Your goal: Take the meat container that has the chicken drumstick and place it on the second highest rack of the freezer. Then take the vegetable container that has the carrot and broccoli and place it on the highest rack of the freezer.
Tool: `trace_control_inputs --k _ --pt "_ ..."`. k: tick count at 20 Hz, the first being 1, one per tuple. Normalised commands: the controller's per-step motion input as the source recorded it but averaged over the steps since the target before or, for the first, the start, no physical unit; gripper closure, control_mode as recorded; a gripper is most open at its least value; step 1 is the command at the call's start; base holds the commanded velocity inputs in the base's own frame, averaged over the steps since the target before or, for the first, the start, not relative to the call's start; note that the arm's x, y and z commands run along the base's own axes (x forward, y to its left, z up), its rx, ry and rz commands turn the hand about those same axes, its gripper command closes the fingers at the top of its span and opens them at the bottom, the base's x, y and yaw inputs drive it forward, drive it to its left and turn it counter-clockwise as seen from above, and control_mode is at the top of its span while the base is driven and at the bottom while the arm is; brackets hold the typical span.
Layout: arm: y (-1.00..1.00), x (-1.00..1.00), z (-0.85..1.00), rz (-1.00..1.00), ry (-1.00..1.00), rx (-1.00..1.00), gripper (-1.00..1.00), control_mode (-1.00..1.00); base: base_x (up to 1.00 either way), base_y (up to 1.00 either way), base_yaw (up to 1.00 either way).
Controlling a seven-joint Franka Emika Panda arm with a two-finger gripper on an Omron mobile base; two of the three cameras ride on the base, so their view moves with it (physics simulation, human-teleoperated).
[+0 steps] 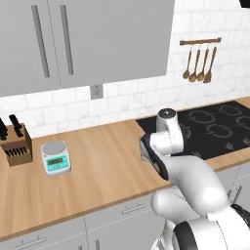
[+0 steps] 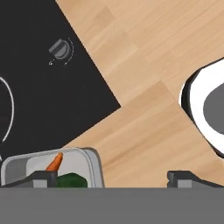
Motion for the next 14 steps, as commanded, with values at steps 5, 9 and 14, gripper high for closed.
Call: trace_control_inputs --k 5,9,14 --pt "0.00 0.08 -0.33 0.00 0.04 0.00 -1.00 -1.00 0.00 0.00 0.00" --pt "0.00 0.19 -0.36 0.00 0.03 0.00 -1.00 -1.00 0.00 0.00 0.00" --pt "0.00 0.18 -0.33 0.00 0.03 0.00 -1.00 -1.00 0.00 0.00 0.00"
